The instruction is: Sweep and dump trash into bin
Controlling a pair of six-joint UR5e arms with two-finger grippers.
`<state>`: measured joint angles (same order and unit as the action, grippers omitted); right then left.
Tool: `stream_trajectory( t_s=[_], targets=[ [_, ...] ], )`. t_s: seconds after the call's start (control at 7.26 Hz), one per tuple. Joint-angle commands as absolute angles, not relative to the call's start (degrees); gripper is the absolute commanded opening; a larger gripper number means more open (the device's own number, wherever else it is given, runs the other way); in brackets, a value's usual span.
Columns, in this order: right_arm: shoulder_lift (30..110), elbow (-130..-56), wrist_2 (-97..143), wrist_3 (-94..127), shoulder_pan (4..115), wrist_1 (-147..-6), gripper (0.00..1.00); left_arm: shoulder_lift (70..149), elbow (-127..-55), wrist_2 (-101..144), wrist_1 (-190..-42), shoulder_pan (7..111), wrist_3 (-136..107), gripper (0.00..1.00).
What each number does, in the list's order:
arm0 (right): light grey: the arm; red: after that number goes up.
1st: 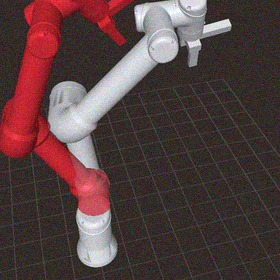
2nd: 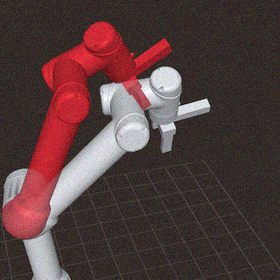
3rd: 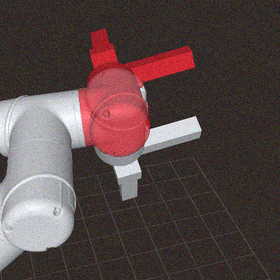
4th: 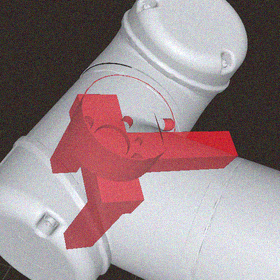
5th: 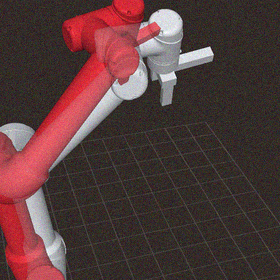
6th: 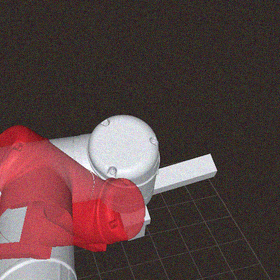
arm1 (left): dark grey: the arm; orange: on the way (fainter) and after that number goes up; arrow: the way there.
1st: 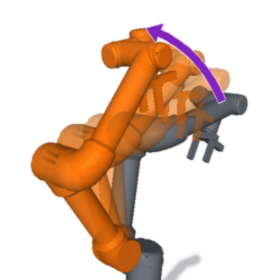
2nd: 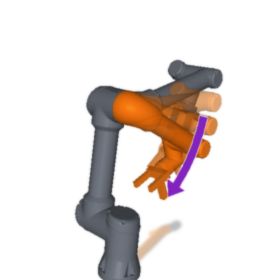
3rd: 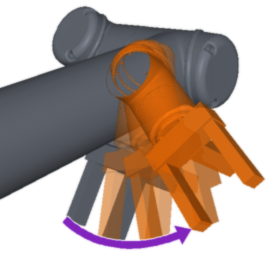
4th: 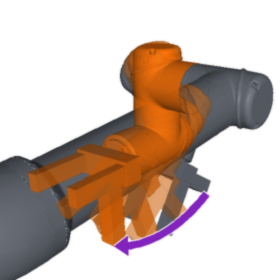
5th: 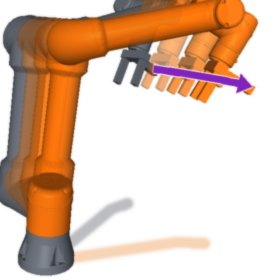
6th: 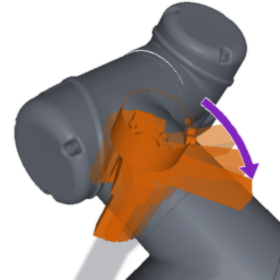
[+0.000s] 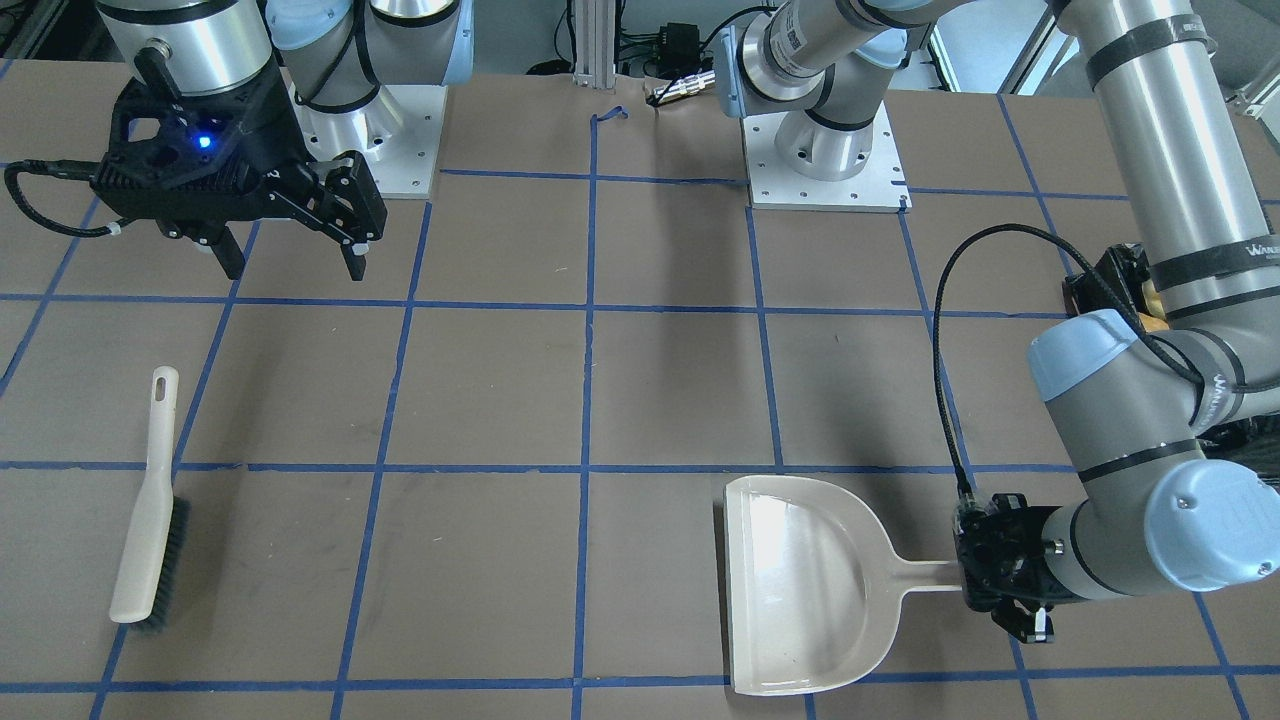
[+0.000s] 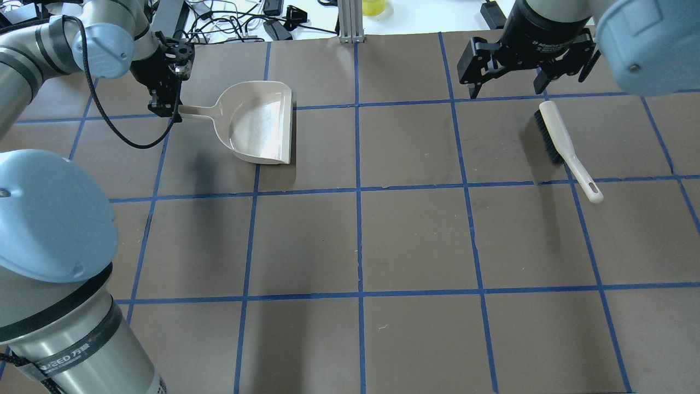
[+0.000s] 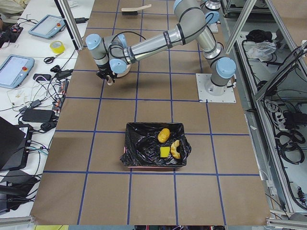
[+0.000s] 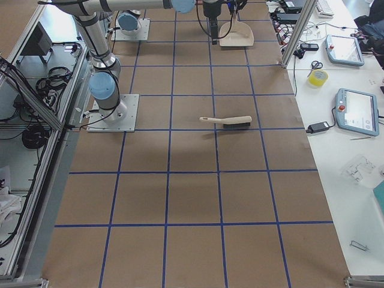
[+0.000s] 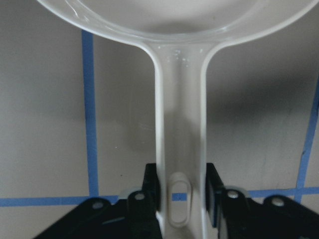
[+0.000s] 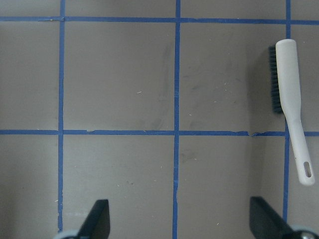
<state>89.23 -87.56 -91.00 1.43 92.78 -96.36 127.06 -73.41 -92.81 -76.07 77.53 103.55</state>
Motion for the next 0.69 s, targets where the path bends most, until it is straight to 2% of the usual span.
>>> stream_trajectory(
  t_s=[0.0,0.14,0.28,0.55],
  targets=[
    [89.47,-87.63,-90.88,1.67,92.90,-93.45,1.00,126.74,-75.41,-92.73,-74.28,78.04,105.47,0.00],
    [89.56,-87.63,-89.66,2.02,92.90,-91.95,1.00,126.65,-74.98,-92.72,-74.27,78.05,105.03,0.24],
    [89.30,-87.63,-89.56,2.02,92.90,-91.93,1.00,126.56,-74.62,-92.72,-73.31,78.13,103.46,0.77],
    [89.30,-87.63,-87.80,2.02,92.90,-92.28,1.00,125.78,-75.14,-92.02,-72.95,78.22,98.90,0.86]
  ],
)
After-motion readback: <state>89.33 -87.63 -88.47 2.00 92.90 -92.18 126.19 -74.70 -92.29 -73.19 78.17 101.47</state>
